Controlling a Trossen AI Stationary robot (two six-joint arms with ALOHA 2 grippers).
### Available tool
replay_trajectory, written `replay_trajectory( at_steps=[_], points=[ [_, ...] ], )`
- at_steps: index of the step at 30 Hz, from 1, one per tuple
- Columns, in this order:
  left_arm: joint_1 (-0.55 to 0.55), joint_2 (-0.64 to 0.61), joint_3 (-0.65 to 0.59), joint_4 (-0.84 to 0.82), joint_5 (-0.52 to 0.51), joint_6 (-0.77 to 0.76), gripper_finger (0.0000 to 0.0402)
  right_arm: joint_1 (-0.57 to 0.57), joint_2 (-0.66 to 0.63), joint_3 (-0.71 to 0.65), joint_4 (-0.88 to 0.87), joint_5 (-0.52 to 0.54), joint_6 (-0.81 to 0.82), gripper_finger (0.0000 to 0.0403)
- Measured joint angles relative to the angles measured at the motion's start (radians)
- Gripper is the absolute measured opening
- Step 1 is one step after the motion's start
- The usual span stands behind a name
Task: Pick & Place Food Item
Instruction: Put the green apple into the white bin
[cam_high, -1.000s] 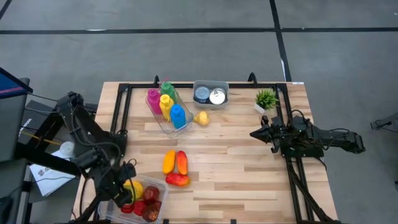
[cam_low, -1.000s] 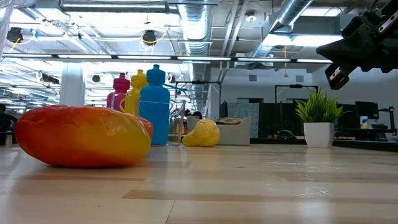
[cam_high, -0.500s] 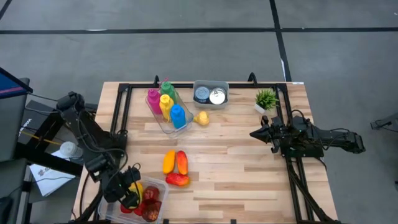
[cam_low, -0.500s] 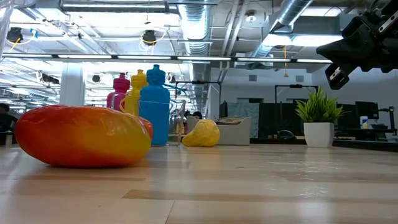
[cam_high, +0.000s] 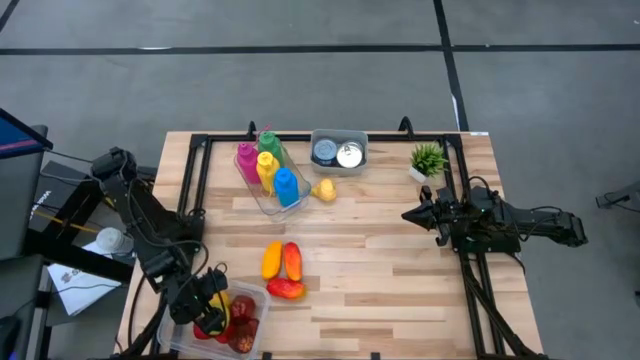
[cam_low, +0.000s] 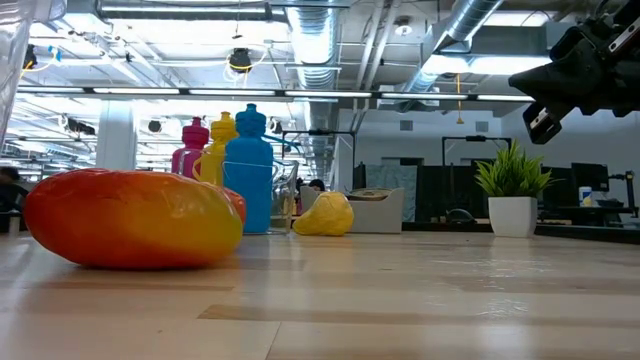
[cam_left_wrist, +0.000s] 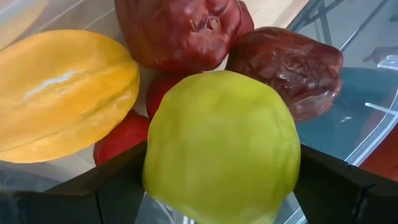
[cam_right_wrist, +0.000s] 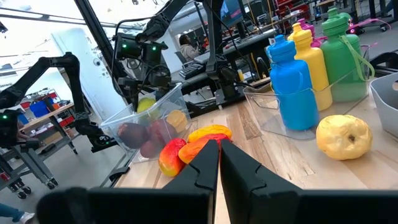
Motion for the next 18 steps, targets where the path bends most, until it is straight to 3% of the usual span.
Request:
replay_trajectory(
  at_steps=[18],
  points=[
    [0.026, -0.003, 0.000, 0.225, -0.005, -0.085, 0.0336, 0.000, 0.000, 0.000, 0.000, 0.000, 0.000, 0.0012]
  ],
)
